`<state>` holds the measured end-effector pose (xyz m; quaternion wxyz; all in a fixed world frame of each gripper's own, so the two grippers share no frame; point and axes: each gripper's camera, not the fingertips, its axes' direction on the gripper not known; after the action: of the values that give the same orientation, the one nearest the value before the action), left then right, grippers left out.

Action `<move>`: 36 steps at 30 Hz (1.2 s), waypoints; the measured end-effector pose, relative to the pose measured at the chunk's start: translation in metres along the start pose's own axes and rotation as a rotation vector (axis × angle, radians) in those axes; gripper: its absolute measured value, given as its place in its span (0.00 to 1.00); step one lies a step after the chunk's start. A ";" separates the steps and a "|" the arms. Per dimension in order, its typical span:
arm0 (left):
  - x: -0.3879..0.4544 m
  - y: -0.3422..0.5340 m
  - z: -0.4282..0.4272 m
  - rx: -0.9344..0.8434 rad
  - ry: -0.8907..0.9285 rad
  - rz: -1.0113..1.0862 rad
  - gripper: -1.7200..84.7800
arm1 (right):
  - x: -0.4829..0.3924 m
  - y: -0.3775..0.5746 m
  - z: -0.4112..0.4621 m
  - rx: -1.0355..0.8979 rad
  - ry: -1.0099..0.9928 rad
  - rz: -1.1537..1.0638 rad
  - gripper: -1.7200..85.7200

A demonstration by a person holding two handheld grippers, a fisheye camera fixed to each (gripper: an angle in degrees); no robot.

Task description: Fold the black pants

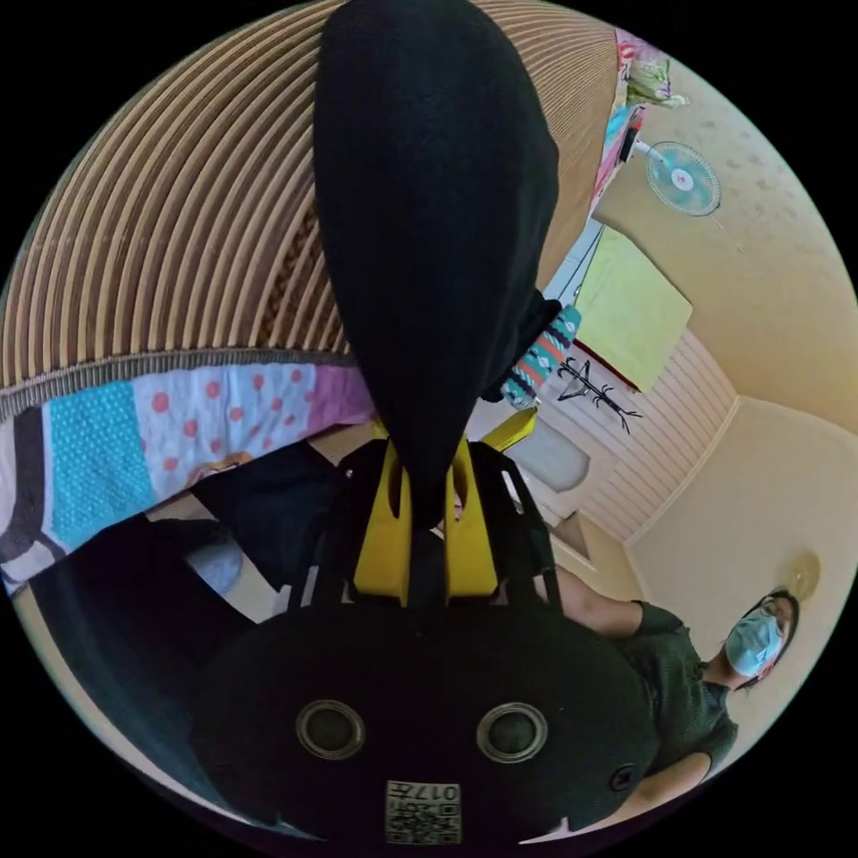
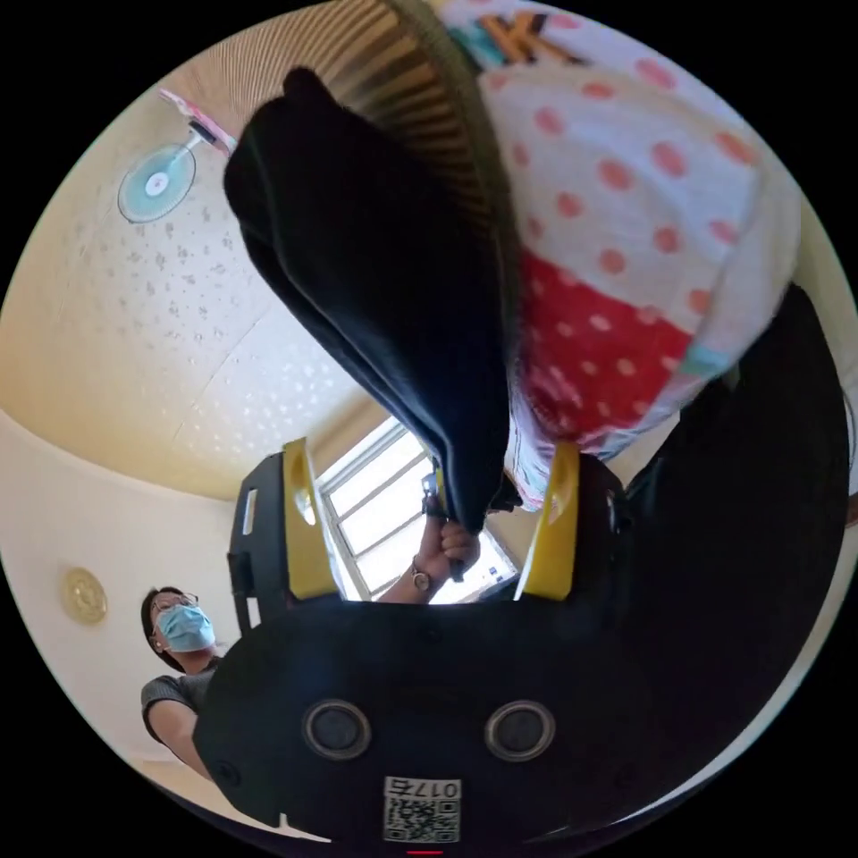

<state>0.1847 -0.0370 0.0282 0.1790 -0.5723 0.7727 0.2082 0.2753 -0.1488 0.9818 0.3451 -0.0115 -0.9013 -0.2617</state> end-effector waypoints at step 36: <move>-0.047 0.148 -0.490 0.894 0.846 -0.056 0.08 | 0.035 -0.062 0.698 -0.937 0.700 -0.299 0.21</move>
<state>0.0371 -0.2187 0.4856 0.0849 -0.4950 0.7739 -0.3859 -0.1938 0.1271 0.5387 0.5388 0.0511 -0.5149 -0.6647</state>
